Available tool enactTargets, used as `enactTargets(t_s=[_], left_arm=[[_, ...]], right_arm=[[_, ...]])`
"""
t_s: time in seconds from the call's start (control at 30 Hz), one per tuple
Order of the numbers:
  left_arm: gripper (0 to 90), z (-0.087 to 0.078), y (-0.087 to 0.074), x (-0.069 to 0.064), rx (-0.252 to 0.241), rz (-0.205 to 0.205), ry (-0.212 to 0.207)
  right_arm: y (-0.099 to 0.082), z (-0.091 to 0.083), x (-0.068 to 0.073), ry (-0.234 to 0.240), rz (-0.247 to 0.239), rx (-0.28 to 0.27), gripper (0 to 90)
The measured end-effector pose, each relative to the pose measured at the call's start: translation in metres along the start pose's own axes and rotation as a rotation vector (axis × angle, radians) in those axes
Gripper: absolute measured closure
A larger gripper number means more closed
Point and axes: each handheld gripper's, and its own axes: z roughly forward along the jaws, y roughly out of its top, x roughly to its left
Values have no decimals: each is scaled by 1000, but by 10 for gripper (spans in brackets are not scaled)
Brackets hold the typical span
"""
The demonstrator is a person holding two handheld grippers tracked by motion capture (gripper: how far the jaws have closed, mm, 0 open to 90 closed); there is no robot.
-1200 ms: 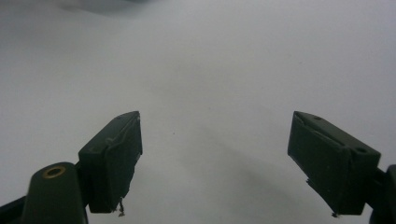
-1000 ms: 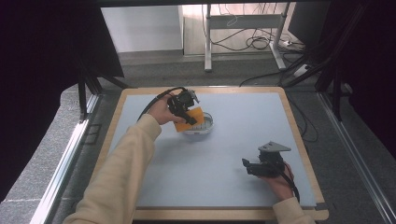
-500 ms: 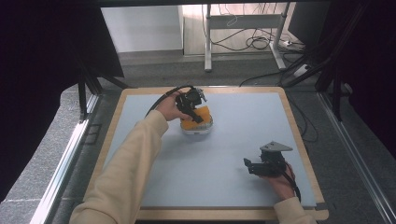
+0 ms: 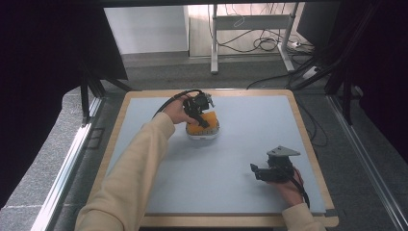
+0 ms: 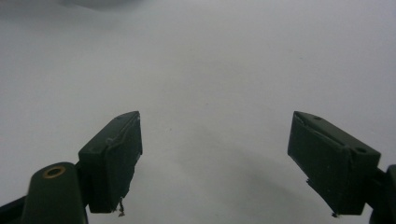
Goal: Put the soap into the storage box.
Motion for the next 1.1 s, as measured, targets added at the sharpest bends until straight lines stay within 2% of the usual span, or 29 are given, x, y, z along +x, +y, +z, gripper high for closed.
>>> enactTargets(t_s=[0.33, 0.4, 0.43, 0.47, 0.5, 0.57, 0.6, 0.63, 0.7, 0.73, 0.8, 0.93, 1.1], left_arm=[[619, 11, 0, 1, 17, 21, -18], [615, 14, 1, 1, 19, 13, -14], [563, 13, 1, 2, 6, 0, -18], [563, 11, 2, 2, -14, -13, -14], [511, 8, 3, 1, -34, -20, 4], [437, 2, 5, -1, -36, -13, 48], [352, 1, 5, -2, -35, -13, 62], [352, -1, 6, -3, -34, -13, 82], [269, -4, 5, -4, -26, -27, 125], [189, -5, 4, -3, -21, -43, 157], [171, -7, 1, -4, -13, -72, 216], [123, -13, -6, -5, -40, -105, 230], [118, -21, -16, -7, -92, -143, 216]], right_arm=[[0, 1, 0, 1, -4, 5, 181], [0, 1, 0, -1, -4, 5, 180], [0, 1, 0, 2, -1, 6, 180], [0, 1, 0, 2, -1, 6, 180], [0, 1, 0, 7, 0, 5, 179], [0, 1, 0, 15, -2, 7, 177], [0, 2, 1, 18, -6, 15, 174], [0, 2, 1, 18, -6, 15, 174], [0, 2, 2, 22, -11, 20, 172], [0, 2, 3, 24, -13, 23, 171], [0, 2, 3, 27, -11, 23, 171], [0, 3, 3, 28, -12, 24, 171], [-1, 3, 2, 27, -12, 29, 170]])
